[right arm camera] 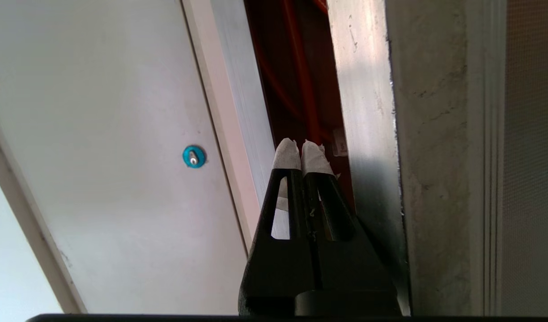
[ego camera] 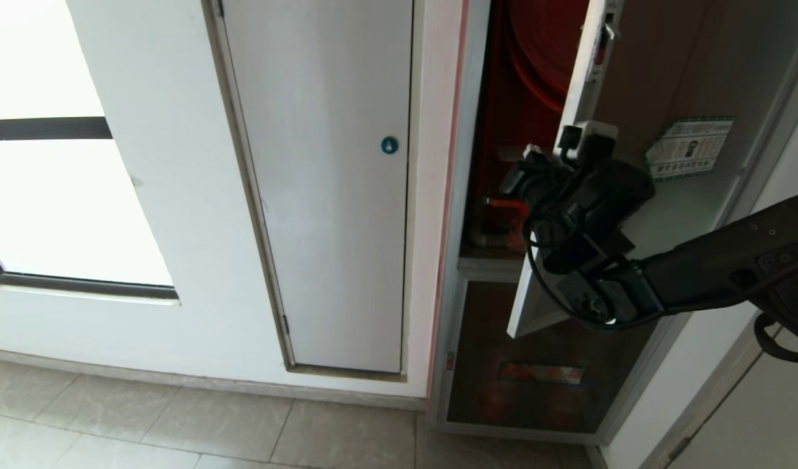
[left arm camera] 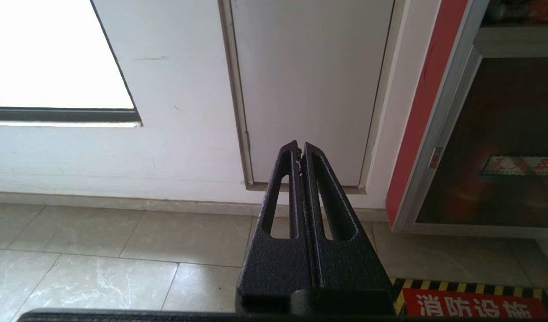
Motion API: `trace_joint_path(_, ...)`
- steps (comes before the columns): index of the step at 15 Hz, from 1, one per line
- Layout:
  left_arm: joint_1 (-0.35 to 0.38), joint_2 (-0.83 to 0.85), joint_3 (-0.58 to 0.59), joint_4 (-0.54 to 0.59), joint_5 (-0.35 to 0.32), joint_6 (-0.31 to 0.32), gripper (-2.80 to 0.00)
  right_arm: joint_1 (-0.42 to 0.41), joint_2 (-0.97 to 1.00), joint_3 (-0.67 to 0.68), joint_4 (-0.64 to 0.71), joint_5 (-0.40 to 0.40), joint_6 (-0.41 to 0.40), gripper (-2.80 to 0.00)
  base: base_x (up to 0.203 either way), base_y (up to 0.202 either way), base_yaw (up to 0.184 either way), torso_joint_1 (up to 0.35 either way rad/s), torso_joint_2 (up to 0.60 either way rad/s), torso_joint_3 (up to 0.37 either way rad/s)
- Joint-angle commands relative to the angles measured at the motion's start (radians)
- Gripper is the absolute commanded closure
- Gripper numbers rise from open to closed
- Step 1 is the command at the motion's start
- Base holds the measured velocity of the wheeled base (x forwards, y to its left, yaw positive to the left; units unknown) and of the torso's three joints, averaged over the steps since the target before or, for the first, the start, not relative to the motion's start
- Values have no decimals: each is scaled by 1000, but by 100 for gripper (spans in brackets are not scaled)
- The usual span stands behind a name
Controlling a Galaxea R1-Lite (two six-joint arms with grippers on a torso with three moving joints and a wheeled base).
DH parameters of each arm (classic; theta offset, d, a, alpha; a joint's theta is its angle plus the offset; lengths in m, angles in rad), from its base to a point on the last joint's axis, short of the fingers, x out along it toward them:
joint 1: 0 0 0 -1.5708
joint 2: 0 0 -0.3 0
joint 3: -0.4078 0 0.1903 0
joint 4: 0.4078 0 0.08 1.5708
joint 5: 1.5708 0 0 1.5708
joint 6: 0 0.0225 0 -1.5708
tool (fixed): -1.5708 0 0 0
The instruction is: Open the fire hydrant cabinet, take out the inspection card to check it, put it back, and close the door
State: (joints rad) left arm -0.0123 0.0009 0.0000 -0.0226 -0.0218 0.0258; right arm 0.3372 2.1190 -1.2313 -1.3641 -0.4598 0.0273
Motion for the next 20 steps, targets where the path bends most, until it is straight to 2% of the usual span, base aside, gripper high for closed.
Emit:
trace_joint_path(1, 0, 1, 14, 0, 0, 0, 0, 0, -56, 85, -42, -3, 0, 0, 0, 0, 0, 0, 0, 0)
trace_joint_path(9, 0, 1, 14, 0, -1, 0, 0, 0, -189, 335, -147, 0, 3, 0, 0, 0, 0, 0, 0, 0)
trace_joint_path(20, 1, 1, 14, 0, -1, 0, 0, 0, -360, 531, -166, -16, 3, 0, 0, 0, 0, 0, 0, 0)
